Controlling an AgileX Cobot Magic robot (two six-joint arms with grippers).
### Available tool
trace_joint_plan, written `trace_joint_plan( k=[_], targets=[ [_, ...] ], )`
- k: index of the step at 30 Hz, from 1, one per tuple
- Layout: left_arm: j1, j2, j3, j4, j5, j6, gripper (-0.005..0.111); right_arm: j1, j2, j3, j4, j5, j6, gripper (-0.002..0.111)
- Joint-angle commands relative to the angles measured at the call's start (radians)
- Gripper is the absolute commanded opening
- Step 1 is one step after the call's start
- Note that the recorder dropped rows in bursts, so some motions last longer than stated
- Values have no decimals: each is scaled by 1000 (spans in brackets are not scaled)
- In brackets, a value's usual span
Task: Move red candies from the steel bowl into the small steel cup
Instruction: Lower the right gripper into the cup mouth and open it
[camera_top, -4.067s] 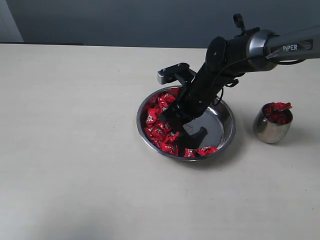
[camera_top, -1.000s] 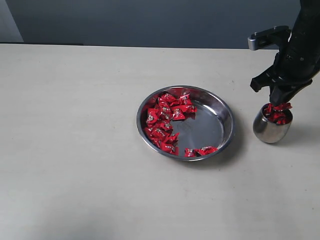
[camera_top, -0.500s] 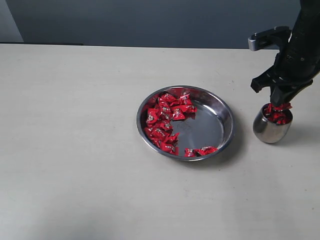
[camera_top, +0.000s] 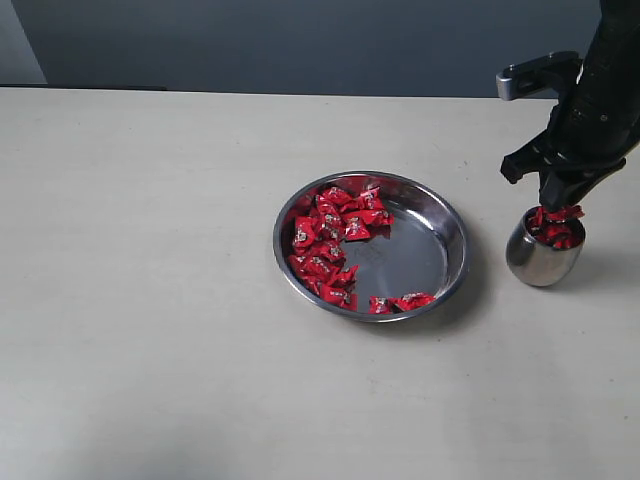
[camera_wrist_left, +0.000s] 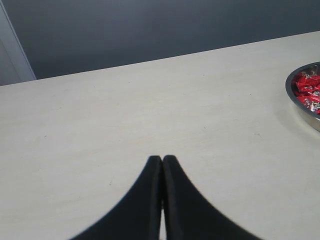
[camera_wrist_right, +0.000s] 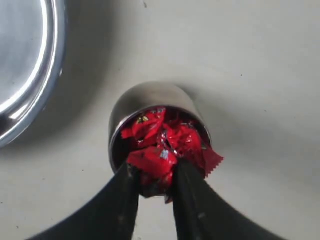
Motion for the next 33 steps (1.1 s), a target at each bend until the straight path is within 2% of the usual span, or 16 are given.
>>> trace_joint_plan(
  k=[1, 33],
  targets=[
    [-10, -4, -1, 2, -4, -6, 0, -6, 0, 1, -9, 10, 3, 24],
    [-10, -4, -1, 2, -4, -6, 0, -6, 40, 1, -15, 30, 23, 24]
  ],
)
